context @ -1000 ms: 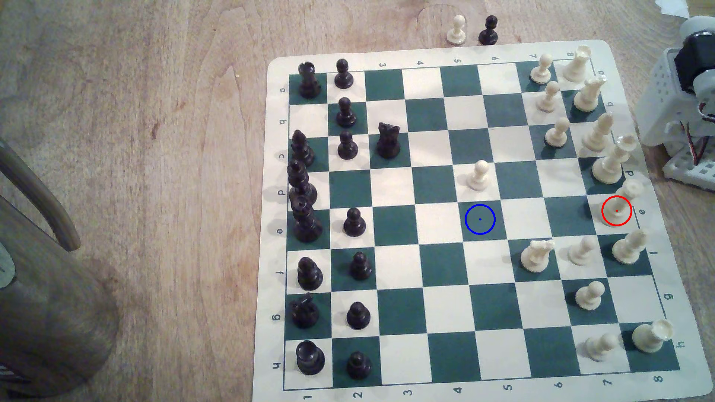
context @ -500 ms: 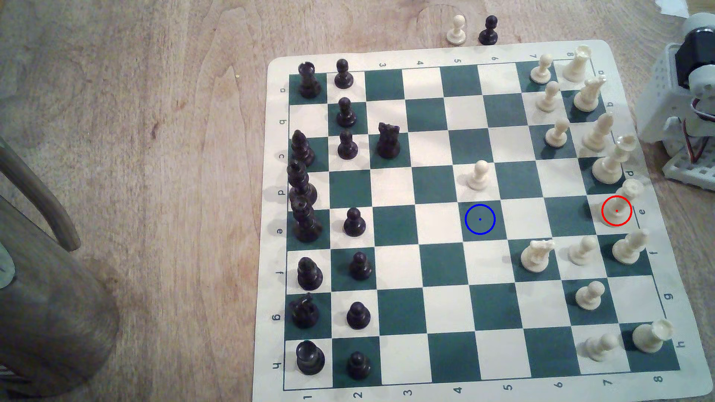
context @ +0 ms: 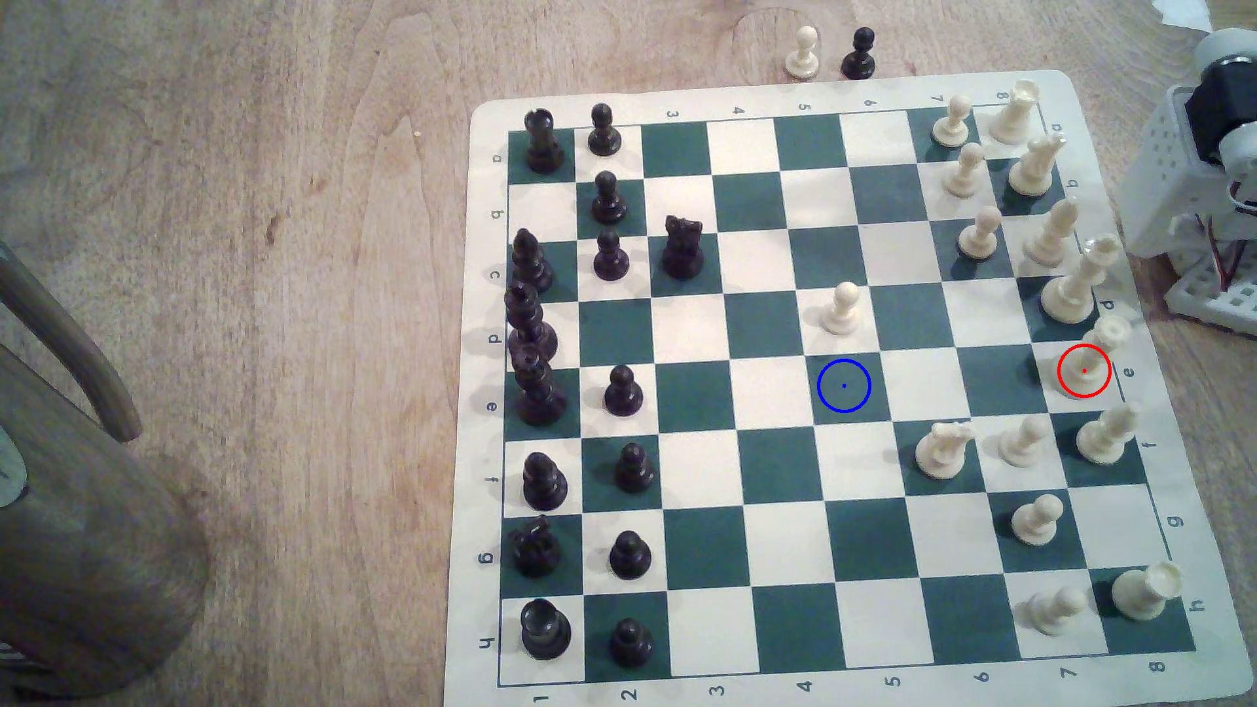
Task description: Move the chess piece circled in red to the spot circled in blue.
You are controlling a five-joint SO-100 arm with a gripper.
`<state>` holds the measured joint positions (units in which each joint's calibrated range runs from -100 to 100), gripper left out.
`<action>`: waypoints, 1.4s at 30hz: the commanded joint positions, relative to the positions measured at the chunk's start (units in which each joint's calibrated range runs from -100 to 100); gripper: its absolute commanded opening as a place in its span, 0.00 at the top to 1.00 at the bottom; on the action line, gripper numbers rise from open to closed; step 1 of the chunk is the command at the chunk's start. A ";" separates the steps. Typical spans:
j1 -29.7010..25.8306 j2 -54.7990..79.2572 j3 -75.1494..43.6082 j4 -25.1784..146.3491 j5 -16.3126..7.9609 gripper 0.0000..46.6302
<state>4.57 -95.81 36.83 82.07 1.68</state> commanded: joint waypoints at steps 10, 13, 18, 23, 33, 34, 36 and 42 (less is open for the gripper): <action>-14.08 29.34 -13.62 13.26 -18.36 1.00; -16.27 36.05 -16.34 15.23 -20.27 1.00; -21.98 42.08 -14.53 17.52 -21.93 0.84; -26.82 42.75 -4.73 17.93 -21.98 0.66; -33.16 42.67 8.50 16.45 -22.22 0.67; -33.16 42.75 9.50 15.80 -22.22 0.68; -33.08 42.92 11.77 13.34 -22.22 0.68; -33.79 45.90 12.85 9.98 -22.76 0.69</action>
<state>-28.24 -51.49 50.29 94.02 -20.39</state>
